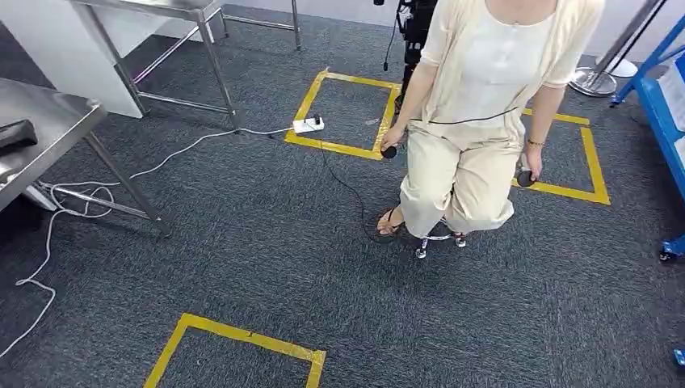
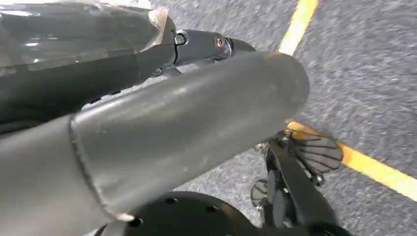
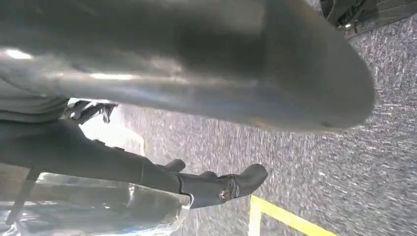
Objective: Take the parts from the cabinet and place them on the table.
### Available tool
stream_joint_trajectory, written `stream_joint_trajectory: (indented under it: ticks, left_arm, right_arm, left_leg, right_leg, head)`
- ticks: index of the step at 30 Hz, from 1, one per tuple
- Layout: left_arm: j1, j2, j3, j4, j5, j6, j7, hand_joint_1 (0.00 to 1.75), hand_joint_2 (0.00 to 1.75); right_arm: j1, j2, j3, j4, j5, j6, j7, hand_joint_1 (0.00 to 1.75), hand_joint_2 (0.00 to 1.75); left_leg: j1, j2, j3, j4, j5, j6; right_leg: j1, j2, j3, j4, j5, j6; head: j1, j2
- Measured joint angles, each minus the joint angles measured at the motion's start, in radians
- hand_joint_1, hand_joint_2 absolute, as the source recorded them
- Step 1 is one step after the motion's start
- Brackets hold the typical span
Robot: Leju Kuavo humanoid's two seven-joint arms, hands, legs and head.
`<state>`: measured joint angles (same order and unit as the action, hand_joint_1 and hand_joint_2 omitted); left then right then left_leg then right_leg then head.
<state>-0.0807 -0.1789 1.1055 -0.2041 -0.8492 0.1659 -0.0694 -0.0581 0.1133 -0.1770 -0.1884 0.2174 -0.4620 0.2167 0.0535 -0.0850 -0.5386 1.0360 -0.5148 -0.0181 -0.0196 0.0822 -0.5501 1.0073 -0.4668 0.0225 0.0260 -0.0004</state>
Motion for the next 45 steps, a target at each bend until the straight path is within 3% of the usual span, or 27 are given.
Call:
stream_joint_trajectory:
  ticks: [4,5,6,7,9,10,12,14,15,16,17,19,20,22,24,25,27,29,30,31,35,36,37,38,41,43,45]
  left_arm:
    - [-0.002,0.0,0.0,0.0,0.0,0.002,0.0,0.0,0.0]
    - [-0.003,0.0,0.0,0.0,0.001,0.002,0.0,0.0,0.0]
    - [-0.002,-0.001,0.0,0.0,0.001,0.002,-0.001,0.0,0.0]
    - [-0.001,0.0,0.0,0.0,0.001,0.002,-0.002,0.0,0.0]
    - [0.0,0.001,0.0,0.0,0.001,0.003,-0.002,0.0,0.0]
    - [0.0,0.001,0.0,0.0,0.002,0.003,-0.002,0.0,0.0]
    - [0.0,0.001,0.0,0.0,0.002,0.002,-0.002,0.0,0.0]
    - [-0.001,0.001,0.0,0.0,0.003,0.002,-0.002,0.0,0.0]
    - [-0.001,0.001,0.0,0.0,0.003,0.003,-0.002,0.0,0.0]
    - [0.0,0.001,0.0,0.0,0.003,0.003,-0.003,0.0,0.0]
    - [-0.001,0.001,0.0,0.0,0.003,0.003,-0.003,0.0,0.0]
    - [-0.004,0.001,0.0,0.0,0.003,0.003,-0.003,0.0,0.0]
    - [-0.004,0.0,0.0,0.0,0.002,0.003,-0.003,0.0,0.0]
    - [-0.004,0.001,0.0,0.0,0.002,0.003,-0.003,0.0,0.0]
    - [0.0,0.001,0.0,0.0,0.002,0.003,-0.003,0.0,0.0]
    - [0.001,0.001,0.0,0.0,0.002,0.003,-0.003,0.0,0.0]
    - [0.002,0.001,0.0,0.0,0.002,0.003,-0.005,0.0,0.0]
    - [0.002,0.001,0.0,0.0,0.0,0.003,-0.007,0.0,0.0]
    - [0.002,0.001,0.0,0.0,0.0,0.003,-0.008,0.0,0.0]
    - [0.002,0.001,0.0,0.0,-0.001,0.002,-0.008,0.0,0.0]
    - [0.0,0.002,0.0,0.0,-0.002,0.002,-0.009,0.0,0.0]
    - [0.0,0.002,0.0,0.0,-0.002,0.002,-0.009,0.0,0.0]
    - [0.0,0.002,0.0,-0.001,-0.002,0.002,-0.01,0.0,0.0]
    - [0.0,0.002,0.0,0.0,-0.002,0.002,-0.01,0.0,0.0]
    - [0.001,0.002,0.0,0.0,-0.002,0.002,-0.01,0.0,0.0]
    - [0.001,0.002,0.0,0.0,-0.002,0.002,-0.01,0.0,0.0]
    - [0.0,0.002,0.0,0.0,-0.002,0.002,-0.009,0.0,0.0]
  right_arm:
    - [0.003,0.0,0.0,0.0,0.003,0.0,0.002,0.0,0.0]
    - [0.003,0.001,0.0,0.0,0.003,0.0,0.003,0.0,0.0]
    - [0.002,0.0,0.0,0.0,0.003,0.0,0.003,0.0,0.0]
    - [0.0,0.001,0.0,0.0,0.003,0.0,0.003,0.0,0.0]
    - [0.0,0.002,0.0,0.0,0.005,0.0,0.003,0.0,0.0]
    - [0.001,0.002,0.0,0.0,0.005,0.0,0.003,0.0,0.0]
    - [0.003,0.002,0.0,0.0,0.005,0.001,0.003,0.0,0.0]
    - [0.002,0.001,0.0,0.0,0.007,0.001,0.003,0.0,0.0]
    - [-0.001,0.0,0.0,0.0,0.008,0.001,0.003,0.0,0.0]
    - [-0.004,0.0,0.0,0.0,0.008,0.001,0.003,0.0,0.0]
    - [-0.003,0.001,0.0,0.0,0.008,0.002,0.003,0.0,0.0]
    - [-0.001,0.001,0.0,0.0,0.01,0.004,0.006,0.0,0.0]
    - [-0.001,0.0,0.0,0.0,0.011,0.004,0.007,0.0,0.0]
    - [-0.002,0.0,0.0,0.0,0.011,0.005,0.01,0.0,0.0]
    - [-0.002,0.002,0.0,0.0,0.011,0.007,0.012,0.0,0.0]
    - [-0.002,0.003,0.0,0.0,0.012,0.007,0.012,0.0,0.0]
    - [0.002,0.001,0.0,0.0,0.012,0.007,0.013,0.0,0.0]
    - [0.001,0.002,0.0,0.0,0.012,0.007,0.014,0.0,0.0]
    - [0.001,0.002,0.0,0.0,0.012,0.007,0.014,0.0,0.0]
    - [-0.002,0.002,0.0,0.0,0.012,0.007,0.014,0.0,0.0]
    - [0.001,0.002,0.0,0.0,0.011,0.006,0.014,0.0,0.0]
    - [0.001,0.002,0.0,0.0,0.011,0.006,0.014,0.0,0.0]
    - [-0.001,0.002,0.0,0.0,0.011,0.006,0.014,0.0,0.0]
    - [-0.002,0.002,0.0,0.0,0.011,0.006,0.014,0.0,0.0]
    - [-0.001,0.002,0.0,0.0,0.011,0.006,0.014,0.0,0.0]
    - [0.003,0.002,0.0,0.0,0.011,0.006,0.014,0.0,0.0]
    - [0.002,0.002,0.0,0.0,0.013,0.006,0.013,0.0,0.0]
  left_leg:
    - [-0.025,0.04,-0.004,-0.001,0.01,0.036]
    - [-0.02,0.056,-0.003,-0.012,0.021,0.053]
    - [-0.024,0.063,-0.004,-0.014,0.023,0.06]
    - [-0.025,0.075,-0.005,-0.014,0.024,0.067]
    - [-0.03,0.105,-0.01,-0.014,0.024,0.067]
    - [-0.034,0.117,-0.011,-0.014,0.024,0.067]
    - [-0.036,0.139,-0.01,-0.013,0.024,0.067]
    - [-0.036,0.158,-0.007,-0.013,0.023,0.065]
    - [-0.039,0.166,-0.004,-0.013,0.022,0.061]
    - [-0.045,0.174,-0.001,-0.011,0.015,0.051]
    - [-0.045,0.18,0.002,-0.012,0.014,0.045]
    - [-0.043,0.198,0.01,-0.014,0.012,0.037]
    - [-0.037,0.194,0.008,-0.008,0.01,0.03]
    - [-0.031,0.11,-0.025,0.07,-0.057,0.024]
    - [-0.031,0.086,-0.098,0.226,-0.136,0.021]
    - [-0.031,0.084,-0.127,0.285,-0.153,0.019]
    - [-0.03,0.084,-0.123,0.269,-0.112,0.02]
    - [-0.025,0.071,-0.046,0.105,-0.012,0.021]
    - [-0.018,0.033,-0.012,0.027,0.012,0.021]
    - [-0.018,-0.007,-0.009,0.011,-0.001,0.018]
    - [-0.032,0.036,-0.009,0.001,0.013,0.046]
    - [-0.026,0.052,-0.005,-0.01,0.021,0.057]
    - [-0.031,0.061,-0.005,-0.016,0.024,0.065]
    - [-0.033,0.076,-0.006,-0.016,0.025,0.068]
    - [-0.04,0.116,-0.011,-0.016,0.025,0.068]
    - [-0.04,0.138,-0.01,-0.016,0.025,0.068]
    - [-0.04,0.155,-0.006,-0.016,0.023,0.064]
  right_leg:
    - [-0.001,0.032,-0.028,-0.007,0.011,0.037]
    - [-0.004,0.005,-0.029,0.01,0.005,0.039]
    - [-0.001,-0.037,-0.045,0.039,-0.016,0.033]
    - [-0.001,-0.057,-0.079,0.105,-0.055,0.023]
    - [-0.003,-0.067,-0.157,0.267,-0.123,0.018]
    - [-0.003,-0.068,-0.176,0.313,-0.133,0.024]
    - [-0.003,-0.073,-0.134,0.252,-0.103,0.039]
    - [-0.003,-0.104,-0.03,0.068,-0.044,0.051]
    - [-0.001,-0.153,0.004,0.001,-0.032,0.042]
    - [0.013,-0.164,0.002,0.0,-0.021,0.033]
    - [0.015,-0.148,-0.001,0.003,-0.021,0.02]
    - [0.019,-0.129,-0.005,0.003,-0.018,0.012]
    - [0.0,-0.117,0.005,-0.005,-0.01,0.0]
    - [-0.002,-0.101,0.005,-0.004,-0.004,-0.018]
    - [0.003,-0.08,0.001,-0.004,-0.004,-0.022]
    - [0.006,-0.069,0.0,-0.003,-0.004,-0.022]
    - [0.007,-0.045,0.002,-0.001,-0.004,-0.022]
    - [0.007,-0.018,0.005,0.005,-0.005,-0.02]
    - [0.007,-0.009,0.001,0.009,-0.006,-0.02]
    - [0.018,-0.001,-0.007,0.016,-0.007,-0.013]
    - [0.012,0.036,-0.033,0.004,0.008,0.018]
    - [0.013,0.021,-0.03,0.016,0.002,0.021]
    - [0.015,-0.026,-0.054,0.059,-0.025,0.015]
    - [0.011,-0.05,-0.091,0.127,-0.06,0.009]
    - [0.008,-0.068,-0.184,0.32,-0.125,0.012]
    - [0.005,-0.074,-0.138,0.247,-0.09,0.03]
    - [0.001,-0.113,-0.034,0.064,-0.032,0.043]
  head:
    - [0.0,0.0]
    - [0.003,0.0]
    - [0.003,0.0]
    - [0.006,0.0]
    - [0.006,0.0]
    - [0.008,0.0]
    - [0.008,0.0]
    - [0.009,0.0]
    - [0.011,0.0]
    - [0.009,0.0]
    - [0.006,0.0]
    - [0.005,0.0]
    - [0.006,0.0]
    - [0.0,0.0]
    - [-0.001,0.0]
    - [-0.001,0.0]
    - [-0.001,0.0]
    - [-0.001,0.0]
    - [-0.001,0.0]
    - [0.0,0.0]
    - [0.0,0.0]
    - [0.001,0.0]
    - [0.002,0.0]
    - [0.007,0.0]
    - [0.007,0.0]
    - [0.007,0.0]
    - [0.007,0.0]
